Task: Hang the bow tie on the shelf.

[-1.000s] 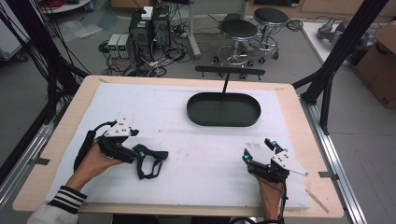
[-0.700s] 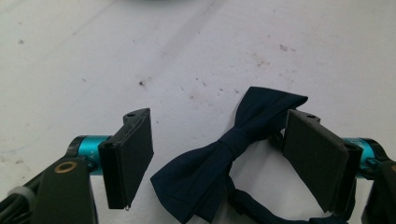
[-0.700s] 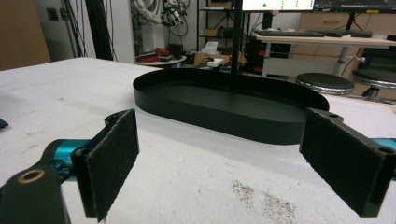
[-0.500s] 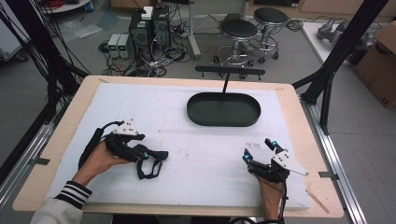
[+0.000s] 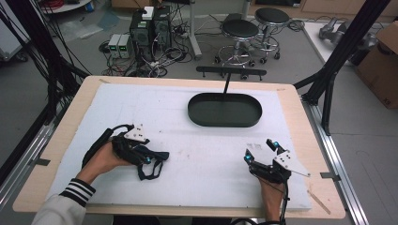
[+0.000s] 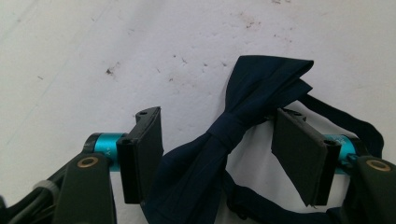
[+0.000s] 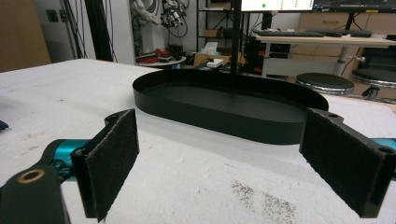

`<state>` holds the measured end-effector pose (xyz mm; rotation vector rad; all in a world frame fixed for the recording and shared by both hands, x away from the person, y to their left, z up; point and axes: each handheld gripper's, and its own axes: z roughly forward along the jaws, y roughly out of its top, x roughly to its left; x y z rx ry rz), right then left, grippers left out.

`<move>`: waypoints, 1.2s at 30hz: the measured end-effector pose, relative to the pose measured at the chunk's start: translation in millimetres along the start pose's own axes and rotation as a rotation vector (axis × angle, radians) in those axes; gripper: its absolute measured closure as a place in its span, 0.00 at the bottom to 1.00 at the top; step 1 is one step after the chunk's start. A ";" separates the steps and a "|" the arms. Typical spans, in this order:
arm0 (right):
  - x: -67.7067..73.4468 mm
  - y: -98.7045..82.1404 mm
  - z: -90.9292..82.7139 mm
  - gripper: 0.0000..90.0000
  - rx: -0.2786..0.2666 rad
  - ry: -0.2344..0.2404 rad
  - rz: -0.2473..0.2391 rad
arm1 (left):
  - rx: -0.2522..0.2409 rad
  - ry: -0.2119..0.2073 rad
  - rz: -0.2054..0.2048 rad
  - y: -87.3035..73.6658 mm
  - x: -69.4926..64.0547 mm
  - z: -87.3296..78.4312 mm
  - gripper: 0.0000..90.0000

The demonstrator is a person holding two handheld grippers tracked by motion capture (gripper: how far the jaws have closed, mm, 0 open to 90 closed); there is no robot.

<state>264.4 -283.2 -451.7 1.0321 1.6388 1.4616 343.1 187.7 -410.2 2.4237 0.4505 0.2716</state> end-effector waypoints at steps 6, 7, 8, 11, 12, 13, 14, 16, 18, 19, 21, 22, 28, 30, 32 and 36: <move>-0.1 0.0 0.0 0.12 0.001 0.000 0.002 | 0.031 -0.021 0.031 -1.5 -0.8 7.5 0.42; -0.3 0.1 0.1 0.12 -0.001 -0.002 0.002 | 0.045 -0.024 0.042 -1.4 -0.7 7.9 0.41; -0.2 0.0 -0.1 0.12 0.000 -0.002 0.010 | 0.049 -0.025 0.040 -1.5 -0.9 8.6 0.41; -1.0 0.0 -0.2 0.12 -0.002 -0.003 0.010 | 0.045 -0.030 0.049 -1.7 -0.4 10.7 0.41; -1.1 0.0 -0.1 0.12 -0.002 -0.003 0.009 | 0.046 -0.030 0.051 -1.7 -0.2 11.0 0.41; -1.1 0.0 -0.1 0.12 -0.001 -0.003 0.007 | 0.046 -0.026 0.050 -1.8 -0.1 11.4 0.42; -1.1 0.0 0.0 0.12 -0.002 -0.004 0.006 | 0.045 -0.024 0.048 -1.8 -0.1 11.7 0.42; -1.1 0.0 -0.1 0.12 -0.002 -0.003 0.007 | 0.048 -0.023 0.053 -1.9 0.1 12.4 0.44; -1.0 0.0 -0.1 0.12 -0.001 -0.004 0.007 | 0.054 -0.018 0.062 -2.0 0.4 13.3 0.47; -1.0 0.0 0.0 0.12 -0.001 -0.004 0.007 | 0.057 -0.012 0.061 -2.1 0.3 13.8 0.48; -1.0 0.0 0.0 0.12 -0.002 -0.005 0.006 | 0.066 -0.008 0.067 -2.1 0.2 14.6 0.52; -0.9 0.0 0.0 0.12 -0.002 -0.005 0.006 | 0.068 -0.006 0.069 -2.2 0.0 15.3 0.54; -0.9 0.0 -0.1 0.12 -0.002 -0.005 0.007 | 0.067 0.006 0.086 -1.8 -0.3 15.2 0.68; -1.0 0.0 -0.1 0.12 -0.003 -0.006 0.006 | 0.070 0.003 0.095 -1.2 -0.5 15.3 0.69; -0.9 0.0 -0.1 0.12 -0.002 -0.005 0.007 | 0.070 0.013 0.100 -0.7 -1.4 15.2 0.74; -1.1 -0.1 -0.2 0.12 -0.003 -0.005 0.008 | 0.065 0.020 0.084 -0.4 -1.5 15.7 0.80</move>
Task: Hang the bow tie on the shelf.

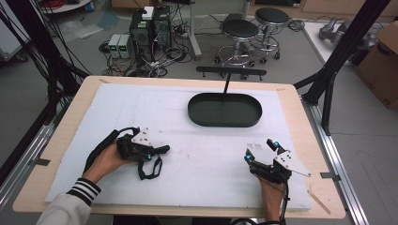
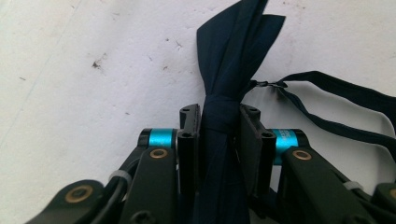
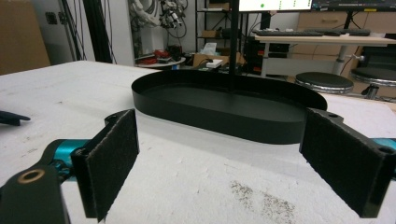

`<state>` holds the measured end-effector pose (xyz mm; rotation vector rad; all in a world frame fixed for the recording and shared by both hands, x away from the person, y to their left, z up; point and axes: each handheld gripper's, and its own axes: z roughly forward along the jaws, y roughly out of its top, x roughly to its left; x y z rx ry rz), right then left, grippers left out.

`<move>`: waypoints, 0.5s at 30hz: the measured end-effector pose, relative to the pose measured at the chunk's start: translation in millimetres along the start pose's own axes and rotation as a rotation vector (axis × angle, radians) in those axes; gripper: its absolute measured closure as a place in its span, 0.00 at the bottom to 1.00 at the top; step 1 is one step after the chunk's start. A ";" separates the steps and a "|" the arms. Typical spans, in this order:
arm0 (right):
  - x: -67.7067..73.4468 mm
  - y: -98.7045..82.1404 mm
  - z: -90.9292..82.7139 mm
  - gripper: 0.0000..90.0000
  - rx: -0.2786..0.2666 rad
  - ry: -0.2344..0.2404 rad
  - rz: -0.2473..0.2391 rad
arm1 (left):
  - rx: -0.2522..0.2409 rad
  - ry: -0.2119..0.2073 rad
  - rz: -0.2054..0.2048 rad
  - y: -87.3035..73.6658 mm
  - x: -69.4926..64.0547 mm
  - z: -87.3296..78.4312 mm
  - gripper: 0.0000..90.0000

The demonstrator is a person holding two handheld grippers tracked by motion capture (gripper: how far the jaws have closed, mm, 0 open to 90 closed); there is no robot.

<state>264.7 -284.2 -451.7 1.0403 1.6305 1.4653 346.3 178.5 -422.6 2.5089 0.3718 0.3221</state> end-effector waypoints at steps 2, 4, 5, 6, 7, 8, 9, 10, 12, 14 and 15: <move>0.0 0.0 0.1 0.12 0.000 -0.001 -0.001 | -0.001 -0.006 -0.005 0.1 1.1 -0.9 0.81; 0.1 0.0 0.0 0.12 0.000 0.000 0.002 | -0.015 -0.008 -0.029 0.0 1.1 -1.1 0.82; 0.2 0.0 -0.1 0.12 0.002 0.000 0.006 | -0.008 -0.012 -0.031 0.3 1.9 -2.5 0.82; 0.2 0.0 -0.1 0.12 0.002 -0.001 0.007 | -0.010 -0.013 -0.034 0.3 2.7 -3.0 0.82; 0.2 0.0 -0.2 0.12 0.002 0.000 0.007 | -0.016 -0.016 -0.040 0.1 3.3 -2.9 0.82; 0.2 0.0 -0.1 0.12 0.002 0.000 0.006 | -0.014 -0.016 -0.044 0.1 3.6 -3.4 0.82; 0.2 0.0 -0.1 0.12 0.002 0.000 0.004 | -0.020 -0.017 -0.053 -0.1 3.6 -3.2 0.82; 0.0 0.0 0.1 0.12 0.000 0.001 -0.001 | -0.020 -0.016 -0.054 -0.1 3.6 -3.5 0.82; 0.1 0.0 -0.1 0.12 0.003 0.000 0.004 | -0.030 -0.019 -0.060 0.0 3.9 -4.6 0.82; 0.1 0.0 -0.1 0.12 0.002 0.000 0.008 | -0.046 -0.025 -0.066 0.0 4.7 -6.5 0.82; 0.0 0.0 -0.1 0.12 0.002 0.000 0.007 | -0.050 -0.029 -0.069 0.2 5.5 -8.0 0.83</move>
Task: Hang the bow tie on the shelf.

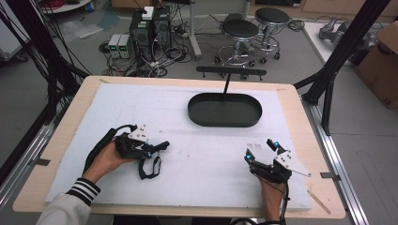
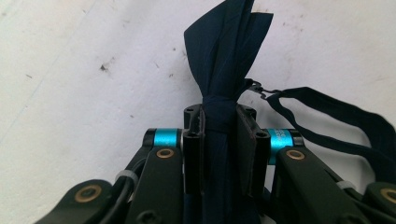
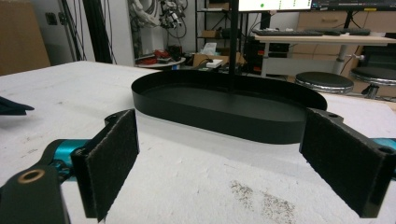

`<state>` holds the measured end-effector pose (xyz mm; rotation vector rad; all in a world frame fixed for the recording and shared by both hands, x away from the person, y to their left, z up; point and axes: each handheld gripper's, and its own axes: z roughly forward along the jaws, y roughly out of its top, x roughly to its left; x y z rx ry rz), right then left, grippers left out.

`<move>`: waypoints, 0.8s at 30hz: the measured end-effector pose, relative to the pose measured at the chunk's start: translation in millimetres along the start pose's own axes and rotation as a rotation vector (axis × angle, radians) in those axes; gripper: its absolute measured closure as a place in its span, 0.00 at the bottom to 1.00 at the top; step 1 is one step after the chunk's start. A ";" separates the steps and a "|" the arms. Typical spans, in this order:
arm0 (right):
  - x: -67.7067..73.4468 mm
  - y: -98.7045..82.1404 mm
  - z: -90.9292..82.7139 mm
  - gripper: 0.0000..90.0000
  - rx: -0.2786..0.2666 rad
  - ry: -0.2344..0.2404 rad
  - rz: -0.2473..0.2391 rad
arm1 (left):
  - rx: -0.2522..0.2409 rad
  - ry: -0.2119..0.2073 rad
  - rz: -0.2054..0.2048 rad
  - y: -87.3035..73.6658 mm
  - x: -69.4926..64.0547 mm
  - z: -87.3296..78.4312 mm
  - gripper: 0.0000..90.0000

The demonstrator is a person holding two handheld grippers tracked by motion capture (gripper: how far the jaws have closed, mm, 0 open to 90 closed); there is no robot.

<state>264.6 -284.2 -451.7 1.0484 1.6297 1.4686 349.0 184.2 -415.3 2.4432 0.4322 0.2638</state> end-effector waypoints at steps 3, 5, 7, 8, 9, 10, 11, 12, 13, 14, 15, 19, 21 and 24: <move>0.1 0.0 0.0 0.12 0.001 0.001 -0.003 | -0.032 0.000 -0.019 0.2 0.5 -2.8 0.83; 0.2 0.1 0.0 0.12 0.001 0.000 0.000 | -0.062 -0.004 -0.035 0.2 1.5 -5.3 0.83; 0.1 0.1 0.0 0.12 0.000 0.000 0.002 | -0.095 -0.005 -0.050 0.6 2.8 -7.5 0.83; 0.1 0.1 -0.1 0.12 0.001 0.000 0.001 | -0.108 -0.007 -0.056 1.0 3.0 -8.9 0.83; 0.1 0.0 0.0 0.12 0.001 0.000 0.000 | -0.125 -0.004 -0.062 1.4 3.2 -10.2 0.83; 0.1 0.0 0.0 0.12 0.001 0.000 0.000 | -0.145 -0.006 -0.071 1.7 3.5 -11.5 0.83; 0.1 0.1 0.0 0.12 0.001 0.000 0.000 | -0.163 -0.004 -0.077 2.1 3.6 -12.6 0.83; 0.2 0.0 -0.1 0.12 0.000 0.000 -0.001 | -0.177 -0.003 -0.082 2.4 3.6 -13.9 0.83; 0.2 0.0 -0.1 0.12 0.000 0.001 0.000 | -0.197 -0.007 -0.099 2.6 3.1 -14.6 0.84; 0.2 0.0 -0.1 0.12 0.000 0.001 0.000 | -0.201 -0.003 -0.094 2.8 3.9 -16.2 0.84; 0.2 0.0 -0.1 0.12 -0.001 0.000 -0.003 | -0.217 0.000 -0.102 3.0 3.7 -17.1 0.84; 0.6 -0.1 -0.1 0.12 -0.003 0.001 -0.007 | -0.309 -0.017 -0.128 3.8 5.5 -22.6 0.84; 0.2 -0.1 0.0 0.12 -0.006 0.001 -0.012 | -0.348 -0.021 -0.137 5.5 5.4 -24.3 0.84; 0.0 -0.1 0.0 0.12 -0.007 0.001 -0.013 | -0.378 -0.017 -0.138 9.3 4.2 -26.0 0.83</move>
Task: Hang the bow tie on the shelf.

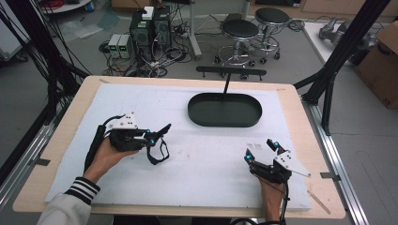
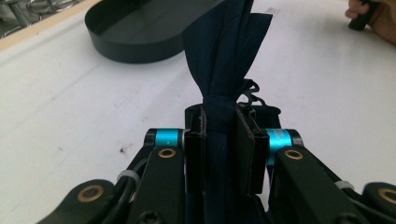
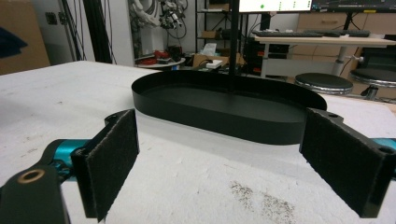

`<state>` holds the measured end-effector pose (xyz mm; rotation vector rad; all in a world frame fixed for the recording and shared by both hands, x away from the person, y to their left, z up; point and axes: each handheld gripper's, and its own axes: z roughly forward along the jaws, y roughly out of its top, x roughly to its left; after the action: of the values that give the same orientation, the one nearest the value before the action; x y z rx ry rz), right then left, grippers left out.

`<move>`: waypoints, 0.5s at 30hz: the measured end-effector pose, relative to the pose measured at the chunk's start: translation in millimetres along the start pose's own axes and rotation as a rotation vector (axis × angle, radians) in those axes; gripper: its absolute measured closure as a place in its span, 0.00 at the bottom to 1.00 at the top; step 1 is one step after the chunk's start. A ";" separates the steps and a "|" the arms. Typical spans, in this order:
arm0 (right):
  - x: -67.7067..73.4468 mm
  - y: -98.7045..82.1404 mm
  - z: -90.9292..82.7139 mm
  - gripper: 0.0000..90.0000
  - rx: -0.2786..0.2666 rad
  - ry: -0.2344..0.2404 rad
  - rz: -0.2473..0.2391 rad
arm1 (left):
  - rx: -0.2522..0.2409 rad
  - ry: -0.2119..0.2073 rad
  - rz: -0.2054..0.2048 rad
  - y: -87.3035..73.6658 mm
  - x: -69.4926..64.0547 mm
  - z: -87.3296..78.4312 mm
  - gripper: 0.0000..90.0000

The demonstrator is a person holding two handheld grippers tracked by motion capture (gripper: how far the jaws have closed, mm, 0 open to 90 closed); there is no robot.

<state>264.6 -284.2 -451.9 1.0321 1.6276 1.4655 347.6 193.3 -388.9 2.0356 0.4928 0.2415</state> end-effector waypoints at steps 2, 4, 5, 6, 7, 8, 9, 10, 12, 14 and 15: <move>0.0 0.0 0.0 0.12 0.000 0.000 0.001 | -0.013 0.005 0.000 3.1 -0.8 0.4 0.84; 0.0 0.0 0.0 0.12 0.000 0.000 0.001 | -0.023 0.013 0.006 6.5 -1.5 0.7 0.84; 0.0 0.0 -0.1 0.12 0.000 0.001 0.001 | -0.028 0.017 0.006 8.5 -1.9 0.7 0.84; 0.0 0.0 0.0 0.12 -0.001 0.001 0.001 | -0.033 0.015 0.007 10.5 -2.1 1.0 0.84; 0.1 0.0 -0.1 0.12 0.001 0.001 0.001 | -0.036 0.019 0.009 12.6 -2.7 1.3 0.84; 0.3 0.0 0.0 0.12 0.001 0.000 -0.001 | -0.037 0.027 0.013 15.1 -2.9 1.6 0.84; 0.8 0.1 -0.1 0.12 0.004 0.001 0.001 | -0.049 0.022 0.013 17.3 -2.8 1.8 0.84; 0.7 0.0 -0.2 0.12 0.003 0.001 0.001 | -0.061 0.021 0.003 19.6 -3.0 2.3 0.84; 0.3 0.0 -0.1 0.12 0.001 0.000 0.000 | -0.072 0.028 0.005 24.7 -3.7 3.2 0.84; -0.1 0.0 -0.1 0.12 -0.001 0.002 0.000 | -0.082 0.035 0.014 29.9 -4.7 4.8 0.84; 0.0 0.0 -0.1 0.12 -0.001 0.002 0.001 | -0.092 0.033 0.010 32.2 -4.9 5.7 0.84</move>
<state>264.5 -284.3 -451.8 1.0313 1.6283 1.4687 353.2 172.9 -363.5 1.9477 0.4831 0.2986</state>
